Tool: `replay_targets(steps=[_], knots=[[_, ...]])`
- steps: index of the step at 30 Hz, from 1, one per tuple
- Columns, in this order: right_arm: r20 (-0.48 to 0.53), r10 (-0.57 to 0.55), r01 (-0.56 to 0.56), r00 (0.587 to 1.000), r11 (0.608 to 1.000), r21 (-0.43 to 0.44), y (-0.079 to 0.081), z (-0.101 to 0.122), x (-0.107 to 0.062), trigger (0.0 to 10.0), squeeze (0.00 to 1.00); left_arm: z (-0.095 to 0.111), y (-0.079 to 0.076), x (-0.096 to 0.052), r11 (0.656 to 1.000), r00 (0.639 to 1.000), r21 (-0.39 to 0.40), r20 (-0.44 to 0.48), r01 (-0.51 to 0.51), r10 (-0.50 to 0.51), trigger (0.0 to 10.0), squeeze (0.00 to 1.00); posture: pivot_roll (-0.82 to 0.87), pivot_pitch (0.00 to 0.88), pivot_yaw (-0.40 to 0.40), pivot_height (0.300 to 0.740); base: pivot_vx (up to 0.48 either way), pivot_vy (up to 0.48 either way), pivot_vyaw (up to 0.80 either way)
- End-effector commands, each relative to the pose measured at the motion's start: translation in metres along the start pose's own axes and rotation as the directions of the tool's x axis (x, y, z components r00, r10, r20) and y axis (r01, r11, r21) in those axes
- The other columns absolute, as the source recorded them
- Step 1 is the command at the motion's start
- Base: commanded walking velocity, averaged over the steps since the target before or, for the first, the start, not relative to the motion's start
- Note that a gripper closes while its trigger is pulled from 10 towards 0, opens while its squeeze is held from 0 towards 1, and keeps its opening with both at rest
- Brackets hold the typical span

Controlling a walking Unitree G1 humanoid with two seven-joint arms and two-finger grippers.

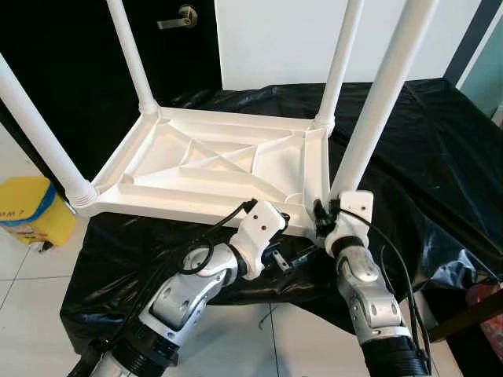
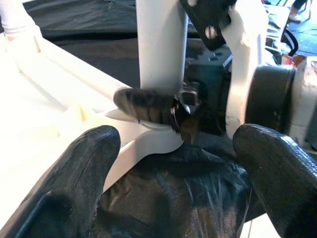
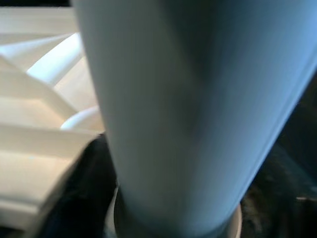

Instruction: Building children table

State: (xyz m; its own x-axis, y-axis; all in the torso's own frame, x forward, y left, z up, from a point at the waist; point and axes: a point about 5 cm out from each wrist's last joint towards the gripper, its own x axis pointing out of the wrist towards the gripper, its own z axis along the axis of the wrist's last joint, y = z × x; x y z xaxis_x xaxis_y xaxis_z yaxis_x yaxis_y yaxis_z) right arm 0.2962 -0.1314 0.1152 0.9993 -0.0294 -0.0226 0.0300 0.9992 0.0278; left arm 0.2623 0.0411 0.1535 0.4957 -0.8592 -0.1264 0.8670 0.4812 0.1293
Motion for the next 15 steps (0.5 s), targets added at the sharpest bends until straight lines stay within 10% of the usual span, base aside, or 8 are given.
replay_targets(steps=[1,12,13,14,15], knots=[[0.038,0.056,-0.055,0.998,0.998,-0.002,-0.004,0.006,-0.001,10.0,1.00,0.001,-0.004,-0.001,0.998,0.998,0.004,-0.001,0.059,-0.059,10.0,0.00,-0.10,0.073,-0.013,0.740,0.000,0.000,0.00],[0.059,0.329,-0.327,0.942,0.944,-0.054,-0.027,0.016,-0.003,10.0,1.00,0.001,-0.004,-0.001,0.998,0.998,0.003,-0.001,0.061,-0.061,10.0,0.00,-0.10,0.074,-0.010,0.740,0.000,0.000,0.00],[0.049,0.392,-0.387,0.919,0.918,-0.082,-0.030,0.017,-0.002,10.0,0.92,0.001,-0.004,0.000,0.998,0.998,0.002,-0.001,0.066,-0.066,10.0,0.00,-0.11,0.069,-0.009,0.740,0.000,0.000,0.00],[0.038,0.435,-0.429,0.900,0.898,-0.100,-0.032,0.017,-0.001,10.0,0.00,0.001,-0.005,0.000,0.998,0.998,0.002,-0.001,0.070,-0.070,10.0,0.00,-0.11,0.069,-0.009,0.740,0.000,0.000,0.00],[0.038,0.435,-0.429,0.900,0.898,-0.100,-0.032,0.017,-0.001,10.0,0.00,0.001,-0.005,0.000,0.998,0.998,0.002,-0.001,0.070,-0.070,10.0,0.00,-0.11,0.069,-0.009,0.740,0.000,0.000,0.00]])
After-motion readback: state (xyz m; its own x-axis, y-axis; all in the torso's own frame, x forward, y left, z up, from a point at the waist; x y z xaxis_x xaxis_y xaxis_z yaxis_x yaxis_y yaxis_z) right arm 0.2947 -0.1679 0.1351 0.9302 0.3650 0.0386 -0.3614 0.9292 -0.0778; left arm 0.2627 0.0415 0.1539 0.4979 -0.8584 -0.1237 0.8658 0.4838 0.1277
